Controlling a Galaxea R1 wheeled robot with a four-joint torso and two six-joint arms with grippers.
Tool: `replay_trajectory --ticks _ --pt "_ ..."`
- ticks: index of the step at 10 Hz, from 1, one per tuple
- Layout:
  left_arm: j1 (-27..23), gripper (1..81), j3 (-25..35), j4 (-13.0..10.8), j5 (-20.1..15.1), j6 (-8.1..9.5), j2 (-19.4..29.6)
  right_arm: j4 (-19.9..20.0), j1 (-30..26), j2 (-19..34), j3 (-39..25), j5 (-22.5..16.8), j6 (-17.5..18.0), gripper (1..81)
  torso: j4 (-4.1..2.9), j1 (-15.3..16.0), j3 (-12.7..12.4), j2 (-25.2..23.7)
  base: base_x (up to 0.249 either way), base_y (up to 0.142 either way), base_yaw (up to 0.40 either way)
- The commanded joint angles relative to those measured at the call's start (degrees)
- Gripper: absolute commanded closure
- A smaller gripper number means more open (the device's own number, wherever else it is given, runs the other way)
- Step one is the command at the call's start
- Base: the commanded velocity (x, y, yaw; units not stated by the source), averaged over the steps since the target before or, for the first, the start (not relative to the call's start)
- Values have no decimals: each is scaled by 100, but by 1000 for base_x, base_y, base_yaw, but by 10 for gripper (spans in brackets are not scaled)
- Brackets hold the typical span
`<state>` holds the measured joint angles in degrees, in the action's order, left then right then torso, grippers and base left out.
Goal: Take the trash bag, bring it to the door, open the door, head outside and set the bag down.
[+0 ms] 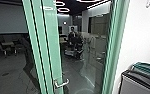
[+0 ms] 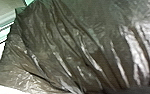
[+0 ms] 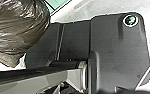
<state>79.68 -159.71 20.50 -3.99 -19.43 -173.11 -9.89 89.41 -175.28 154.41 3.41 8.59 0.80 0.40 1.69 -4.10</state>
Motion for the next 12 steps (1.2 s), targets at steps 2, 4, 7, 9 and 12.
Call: replay_trajectory --ticks 2,4,7,9,12 --pt "-299 811 440 -169 -32 -26 302 -14 -286 -89 -61 -245 -24 10 0 2 0 0 0 0 244" --pt "-255 811 571 -231 20 -17 372 -13 -269 -89 -61 -236 -24 10 0 0 0 0 0 0 244" --pt "-220 811 572 -257 56 -17 408 -13 -278 -80 -61 -236 -7 10 0 0 0 0 0 0 245" --pt "-220 811 572 -284 56 -17 390 -22 -278 -89 -70 -236 -7 10 0 0 0 0 0 0 257" --pt "-220 811 572 -293 56 -17 382 -22 -278 -98 -87 -236 -16 10 0 0 0 0 0 0 301"
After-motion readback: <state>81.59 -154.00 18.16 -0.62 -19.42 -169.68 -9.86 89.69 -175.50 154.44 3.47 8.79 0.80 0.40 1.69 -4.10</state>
